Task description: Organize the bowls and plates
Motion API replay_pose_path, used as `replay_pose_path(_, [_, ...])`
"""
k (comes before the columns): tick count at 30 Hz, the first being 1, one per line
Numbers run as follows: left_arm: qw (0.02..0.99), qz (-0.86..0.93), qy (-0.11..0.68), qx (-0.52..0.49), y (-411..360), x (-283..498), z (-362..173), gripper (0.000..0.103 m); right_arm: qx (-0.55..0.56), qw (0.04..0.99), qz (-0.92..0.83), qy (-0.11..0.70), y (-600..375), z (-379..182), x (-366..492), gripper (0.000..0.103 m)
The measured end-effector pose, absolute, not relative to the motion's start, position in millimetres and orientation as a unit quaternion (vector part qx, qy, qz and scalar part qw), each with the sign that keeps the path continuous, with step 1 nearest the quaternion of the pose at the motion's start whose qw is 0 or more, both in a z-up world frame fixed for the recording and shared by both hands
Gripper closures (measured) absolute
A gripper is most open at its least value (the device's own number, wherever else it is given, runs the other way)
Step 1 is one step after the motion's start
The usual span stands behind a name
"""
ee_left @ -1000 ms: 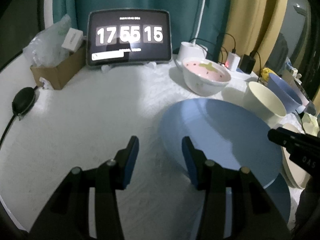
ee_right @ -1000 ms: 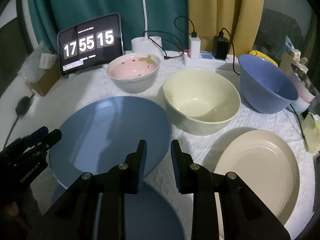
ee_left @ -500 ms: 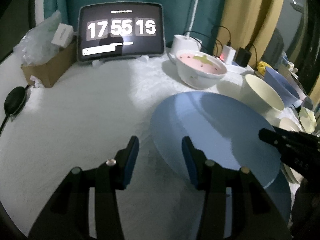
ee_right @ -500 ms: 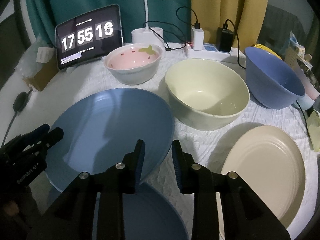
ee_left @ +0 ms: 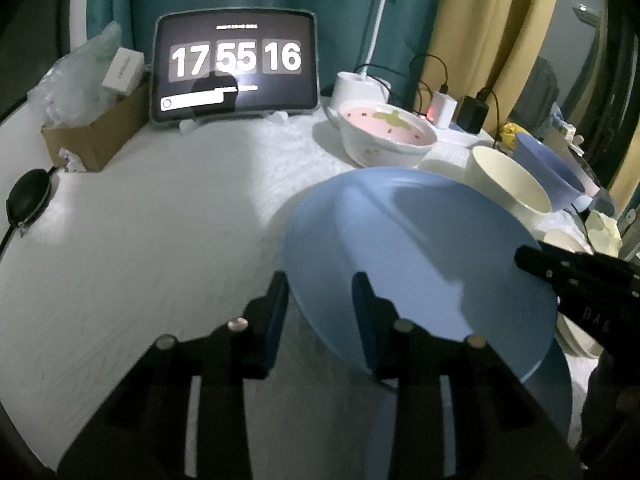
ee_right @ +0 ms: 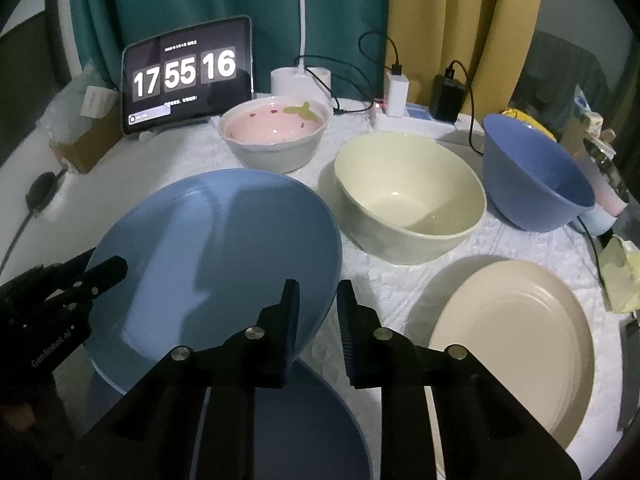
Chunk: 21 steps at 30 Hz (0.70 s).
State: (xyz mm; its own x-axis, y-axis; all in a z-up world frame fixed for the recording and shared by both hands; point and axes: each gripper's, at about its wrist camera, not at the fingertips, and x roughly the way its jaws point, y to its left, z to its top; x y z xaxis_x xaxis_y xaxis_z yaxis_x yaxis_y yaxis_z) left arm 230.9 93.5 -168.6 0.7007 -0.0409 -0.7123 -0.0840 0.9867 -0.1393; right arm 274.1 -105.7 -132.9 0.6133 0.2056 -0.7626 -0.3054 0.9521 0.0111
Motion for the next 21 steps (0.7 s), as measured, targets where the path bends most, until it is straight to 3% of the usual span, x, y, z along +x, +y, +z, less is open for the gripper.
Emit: replay_pose_path(21, [0.931,0.004,0.359,-0.068,74,193,-140,0.069,-0.042,0.911,0.139,0.385,-130,-110,236,0.082])
